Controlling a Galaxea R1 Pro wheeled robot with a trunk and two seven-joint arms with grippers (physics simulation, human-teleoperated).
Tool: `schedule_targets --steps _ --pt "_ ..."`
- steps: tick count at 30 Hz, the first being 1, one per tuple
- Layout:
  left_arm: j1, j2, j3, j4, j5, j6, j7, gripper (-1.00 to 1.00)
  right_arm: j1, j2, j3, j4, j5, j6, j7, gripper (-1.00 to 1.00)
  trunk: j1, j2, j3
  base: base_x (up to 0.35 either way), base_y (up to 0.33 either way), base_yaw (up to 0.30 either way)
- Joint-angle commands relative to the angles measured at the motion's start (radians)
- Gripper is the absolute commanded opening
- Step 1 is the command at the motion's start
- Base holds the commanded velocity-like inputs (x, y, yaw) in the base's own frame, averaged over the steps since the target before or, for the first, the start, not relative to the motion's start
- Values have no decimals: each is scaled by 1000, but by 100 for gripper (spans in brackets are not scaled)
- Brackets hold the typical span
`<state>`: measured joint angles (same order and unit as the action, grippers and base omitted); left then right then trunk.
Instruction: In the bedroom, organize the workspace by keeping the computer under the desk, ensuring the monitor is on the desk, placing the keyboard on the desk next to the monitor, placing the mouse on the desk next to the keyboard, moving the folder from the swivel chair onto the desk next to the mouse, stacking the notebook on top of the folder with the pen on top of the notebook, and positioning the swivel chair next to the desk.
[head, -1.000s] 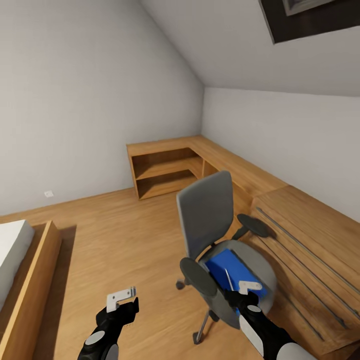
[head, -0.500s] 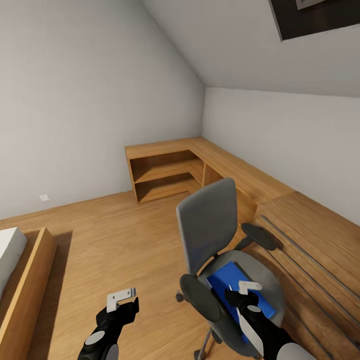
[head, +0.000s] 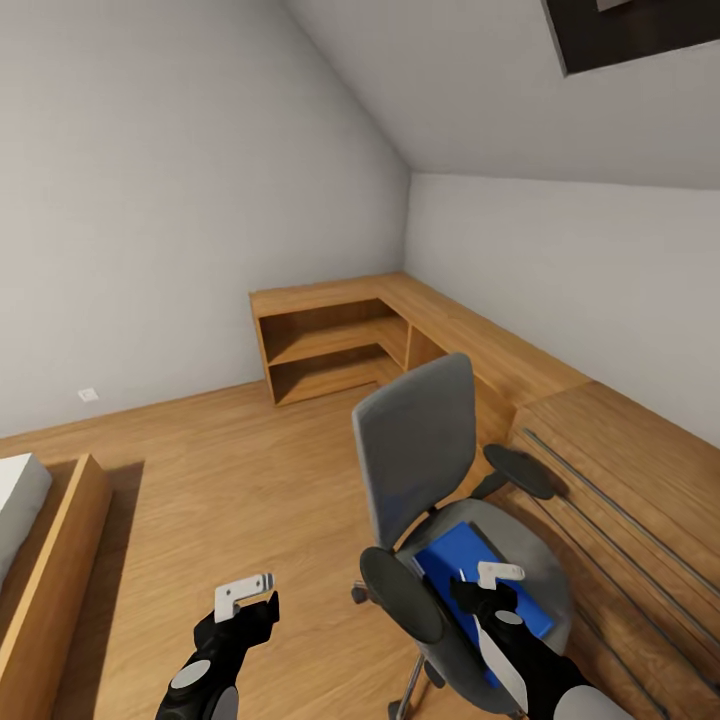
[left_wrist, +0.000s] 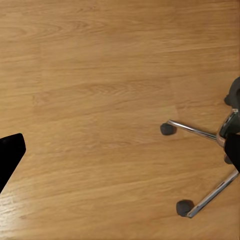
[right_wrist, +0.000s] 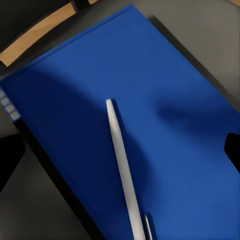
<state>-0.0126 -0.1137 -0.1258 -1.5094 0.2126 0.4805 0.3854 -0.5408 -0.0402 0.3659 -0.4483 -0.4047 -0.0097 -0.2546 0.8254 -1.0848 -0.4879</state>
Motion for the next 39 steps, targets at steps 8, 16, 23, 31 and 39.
schedule_targets --steps 8,16,23,31,39 --pt "-1 0 -1 -1 10 2 10 100 -1 -1 8 -1 -11 -1 -6 100 31 -57 -26 0 0 0" --pt "-1 0 0 0 10 3 10 100 -1 -3 6 0 -11 1 -6 100 61 -113 -51 0 0 0" --pt "-1 0 0 1 11 3 10 100 -1 -8 4 2 -13 4 -6 100 88 -162 -73 0 0 0" --pt "-1 0 0 1 11 3 10 100 -2 -11 2 3 -14 7 -6 100 119 -218 -98 0 0 0" --pt "-1 0 0 1 11 3 10 100 -2 -11 2 3 -14 8 -6 100 150 -274 -123 0 0 0"
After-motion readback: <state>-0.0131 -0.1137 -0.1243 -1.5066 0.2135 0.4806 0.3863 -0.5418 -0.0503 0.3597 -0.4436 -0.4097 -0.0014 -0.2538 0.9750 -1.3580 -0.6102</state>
